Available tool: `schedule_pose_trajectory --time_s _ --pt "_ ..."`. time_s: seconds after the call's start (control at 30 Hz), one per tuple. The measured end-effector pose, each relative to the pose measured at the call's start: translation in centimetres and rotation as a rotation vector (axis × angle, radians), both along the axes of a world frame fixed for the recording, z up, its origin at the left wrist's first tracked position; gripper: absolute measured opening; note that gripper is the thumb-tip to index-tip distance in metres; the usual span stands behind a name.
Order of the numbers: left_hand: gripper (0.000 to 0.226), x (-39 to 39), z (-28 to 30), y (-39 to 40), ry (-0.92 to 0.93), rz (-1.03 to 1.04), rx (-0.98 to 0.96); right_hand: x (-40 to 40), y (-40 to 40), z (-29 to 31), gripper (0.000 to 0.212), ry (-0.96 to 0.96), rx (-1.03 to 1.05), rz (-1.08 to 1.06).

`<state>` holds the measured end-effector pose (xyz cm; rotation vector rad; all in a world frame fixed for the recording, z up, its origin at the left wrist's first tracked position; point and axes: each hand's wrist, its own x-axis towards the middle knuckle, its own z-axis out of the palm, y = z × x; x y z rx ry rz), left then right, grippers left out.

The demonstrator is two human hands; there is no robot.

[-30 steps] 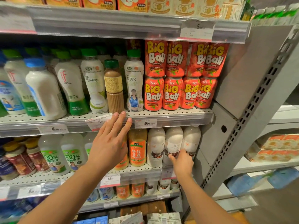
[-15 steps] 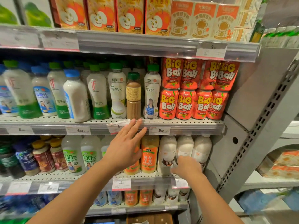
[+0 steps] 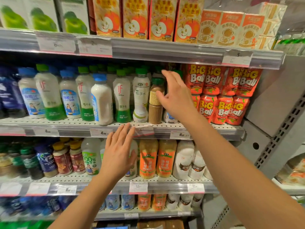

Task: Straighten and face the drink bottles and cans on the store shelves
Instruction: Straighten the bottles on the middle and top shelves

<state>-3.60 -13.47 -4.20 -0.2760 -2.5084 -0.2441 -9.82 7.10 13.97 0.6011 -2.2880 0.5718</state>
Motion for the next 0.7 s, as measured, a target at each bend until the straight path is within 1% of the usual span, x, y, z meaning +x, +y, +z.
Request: schedule_pose_trajectory --time_s 0.07,0.13,0.23,0.33,0.43,0.53,0.7 --pt "0.089 -0.1 -0.5 -0.6 -0.002 0.028 0.004 -0.9 -1.3 1.1 0.069 -0.066 0.048 -0.082" --pt "0.091 -0.2 -0.9 -1.3 -0.002 0.057 0.003 -1.5 -2.3 1.4 0.071 -0.125 0.071 -0.126" --pt "0.090 -0.8 -1.1 -2.2 0.032 0.046 -0.030 -2.0 -3.2 0.8 0.062 -0.127 0.125 -0.220" --pt "0.081 -1.5 -1.1 -2.6 0.103 0.020 -0.027 -2.2 -3.2 0.0 0.049 -0.059 0.027 -0.277" --pt "0.075 -2.0 -1.2 -2.7 0.148 0.008 -0.021 -1.6 -3.0 -0.6 0.042 -0.048 -0.102 -0.221" --pt "0.073 -2.3 -1.4 -3.0 0.165 -0.012 -0.037 -0.2 -2.9 -1.0 0.049 -0.080 -0.149 -0.184" --pt "0.073 -2.2 -1.3 -3.2 0.130 -0.022 -0.050 1.7 -3.1 -1.1 0.062 -0.078 -0.153 -0.257"
